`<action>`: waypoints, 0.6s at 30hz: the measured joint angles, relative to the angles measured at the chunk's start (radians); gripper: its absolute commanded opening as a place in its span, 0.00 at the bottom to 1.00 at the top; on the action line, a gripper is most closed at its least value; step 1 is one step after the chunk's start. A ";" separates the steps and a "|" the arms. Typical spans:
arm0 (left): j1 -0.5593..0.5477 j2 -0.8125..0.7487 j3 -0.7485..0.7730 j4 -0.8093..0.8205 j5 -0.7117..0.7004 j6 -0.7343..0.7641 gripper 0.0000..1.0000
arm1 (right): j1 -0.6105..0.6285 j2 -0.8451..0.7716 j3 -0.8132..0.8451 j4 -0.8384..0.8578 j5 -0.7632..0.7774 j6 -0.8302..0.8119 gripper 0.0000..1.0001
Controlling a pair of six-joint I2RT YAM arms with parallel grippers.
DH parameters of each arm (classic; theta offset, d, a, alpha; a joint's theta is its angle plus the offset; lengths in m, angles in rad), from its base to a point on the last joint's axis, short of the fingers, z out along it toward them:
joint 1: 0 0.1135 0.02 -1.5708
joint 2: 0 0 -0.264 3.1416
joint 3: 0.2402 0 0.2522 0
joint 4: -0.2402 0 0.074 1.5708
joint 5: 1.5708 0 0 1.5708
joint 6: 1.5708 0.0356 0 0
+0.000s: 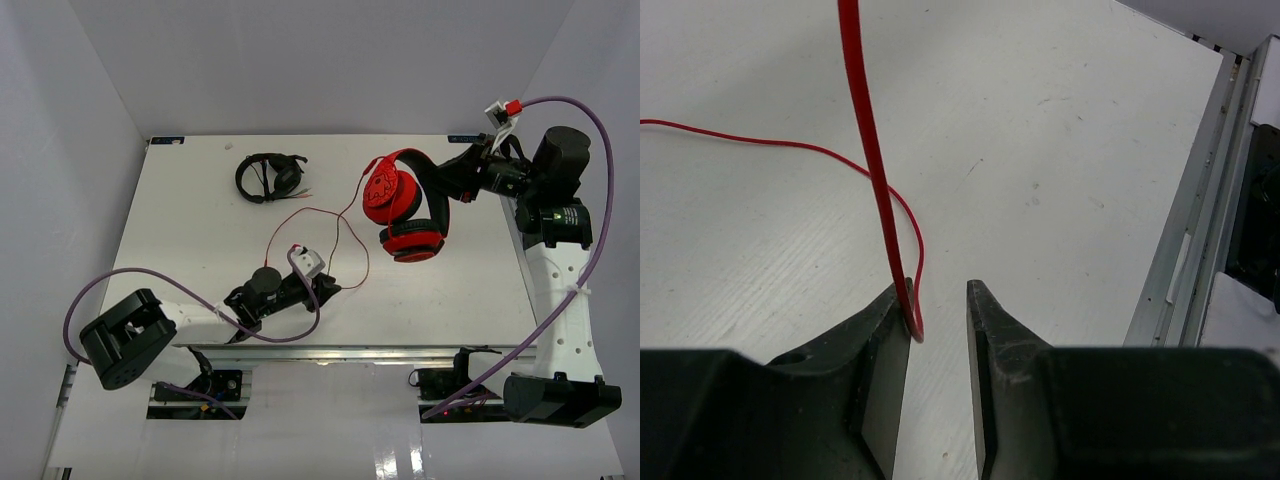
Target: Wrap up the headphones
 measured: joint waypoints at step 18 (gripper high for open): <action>-0.001 0.051 0.039 0.042 -0.047 -0.014 0.00 | 0.000 -0.009 -0.006 0.021 0.011 0.026 0.08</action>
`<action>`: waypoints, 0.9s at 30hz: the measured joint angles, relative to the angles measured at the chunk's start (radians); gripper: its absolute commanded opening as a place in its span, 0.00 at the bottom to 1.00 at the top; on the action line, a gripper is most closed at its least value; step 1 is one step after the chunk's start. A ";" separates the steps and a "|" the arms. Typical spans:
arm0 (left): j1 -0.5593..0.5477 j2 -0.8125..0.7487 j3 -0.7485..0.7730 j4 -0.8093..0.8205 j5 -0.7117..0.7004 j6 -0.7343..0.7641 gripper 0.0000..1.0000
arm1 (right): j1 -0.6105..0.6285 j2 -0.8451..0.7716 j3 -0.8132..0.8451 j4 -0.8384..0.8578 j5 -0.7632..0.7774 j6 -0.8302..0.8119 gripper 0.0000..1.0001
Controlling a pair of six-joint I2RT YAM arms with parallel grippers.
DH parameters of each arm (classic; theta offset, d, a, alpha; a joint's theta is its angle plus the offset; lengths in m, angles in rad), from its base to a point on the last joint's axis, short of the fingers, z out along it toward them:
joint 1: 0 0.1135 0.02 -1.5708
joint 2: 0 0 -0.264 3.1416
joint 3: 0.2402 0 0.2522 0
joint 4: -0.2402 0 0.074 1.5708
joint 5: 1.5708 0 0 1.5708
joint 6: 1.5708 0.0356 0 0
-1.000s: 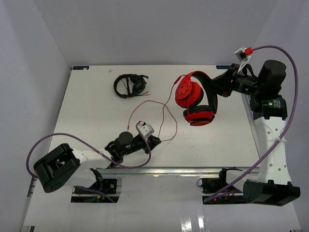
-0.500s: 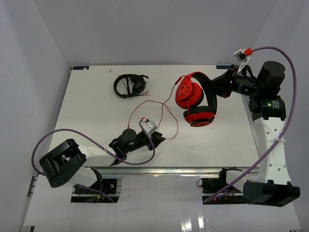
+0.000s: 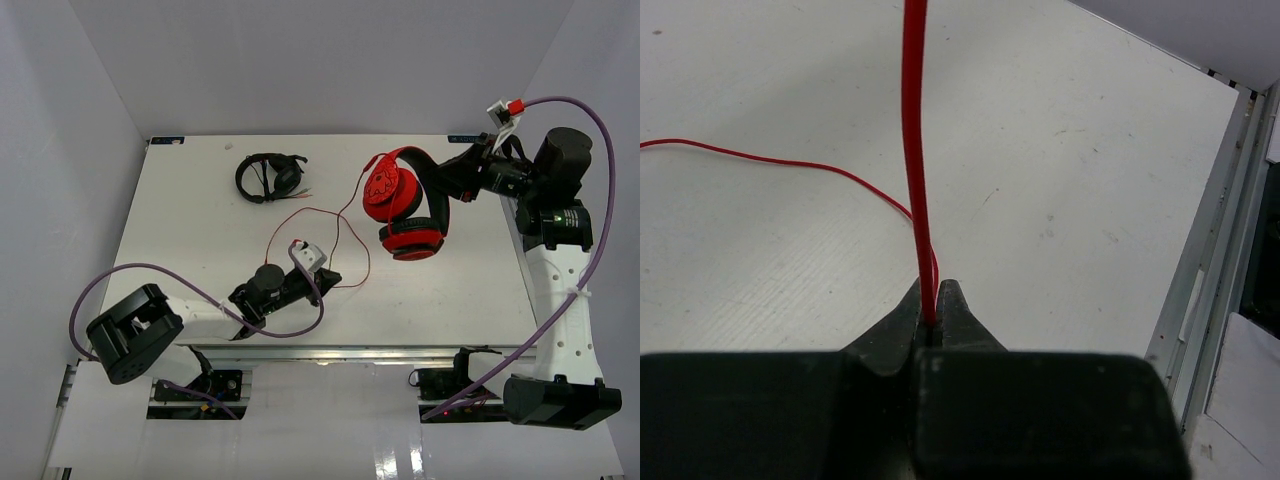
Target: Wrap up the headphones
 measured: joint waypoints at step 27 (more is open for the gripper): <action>-0.409 0.039 0.191 -0.349 -0.215 -0.073 0.00 | 0.164 -0.120 -0.314 0.043 0.901 0.066 0.08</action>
